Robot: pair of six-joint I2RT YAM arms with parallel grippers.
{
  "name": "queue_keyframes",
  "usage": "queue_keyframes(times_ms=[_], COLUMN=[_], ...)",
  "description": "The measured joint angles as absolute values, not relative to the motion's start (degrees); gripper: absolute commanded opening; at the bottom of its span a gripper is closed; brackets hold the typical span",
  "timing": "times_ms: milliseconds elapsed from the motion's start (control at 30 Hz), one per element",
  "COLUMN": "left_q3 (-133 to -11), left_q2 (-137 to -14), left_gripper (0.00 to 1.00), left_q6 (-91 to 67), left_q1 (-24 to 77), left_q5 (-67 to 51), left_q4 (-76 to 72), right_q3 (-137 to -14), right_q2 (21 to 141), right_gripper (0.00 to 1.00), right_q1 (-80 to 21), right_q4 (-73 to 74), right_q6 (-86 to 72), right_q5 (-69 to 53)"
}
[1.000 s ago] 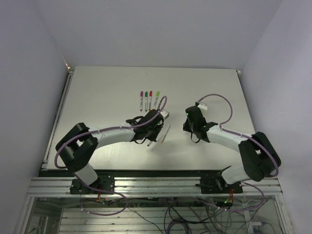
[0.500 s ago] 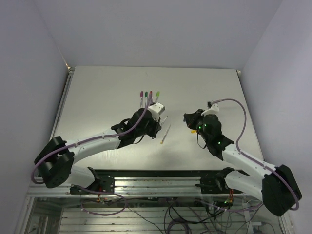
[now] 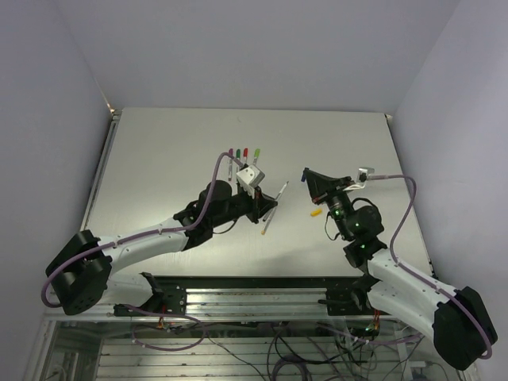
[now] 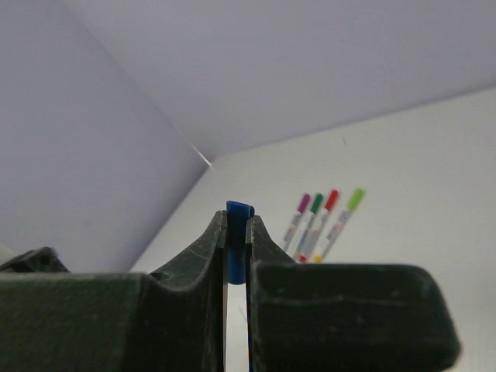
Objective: Insert the pens into the pen caps
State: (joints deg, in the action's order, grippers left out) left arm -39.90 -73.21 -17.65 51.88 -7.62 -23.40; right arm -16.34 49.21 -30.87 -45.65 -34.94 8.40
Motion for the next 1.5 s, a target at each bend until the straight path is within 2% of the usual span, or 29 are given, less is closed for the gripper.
queue_keyframes(times_ms=[233, 500, 1500], left_q3=[-39.9, -39.9, -39.9], left_q2=[-73.3, -74.2, -75.4], left_gripper=[0.07, 0.07, 0.07], left_q6=[-19.7, -21.4, -22.6], left_q1=[51.9, 51.9, 51.9], left_q5=[-10.4, -11.8, -11.9], left_q4=[-27.9, -30.0, -32.4], right_q3=[-16.3, -16.3, -16.2], right_q2=[52.8, 55.8, 58.4], right_gripper=[0.00, 0.00, 0.00], right_q1=[-30.9, -30.9, -31.6], right_q4=[-56.6, -62.3, -67.0], right_q6=[-34.9, -35.8, -39.2], right_q5=[5.6, 3.2, 0.2])
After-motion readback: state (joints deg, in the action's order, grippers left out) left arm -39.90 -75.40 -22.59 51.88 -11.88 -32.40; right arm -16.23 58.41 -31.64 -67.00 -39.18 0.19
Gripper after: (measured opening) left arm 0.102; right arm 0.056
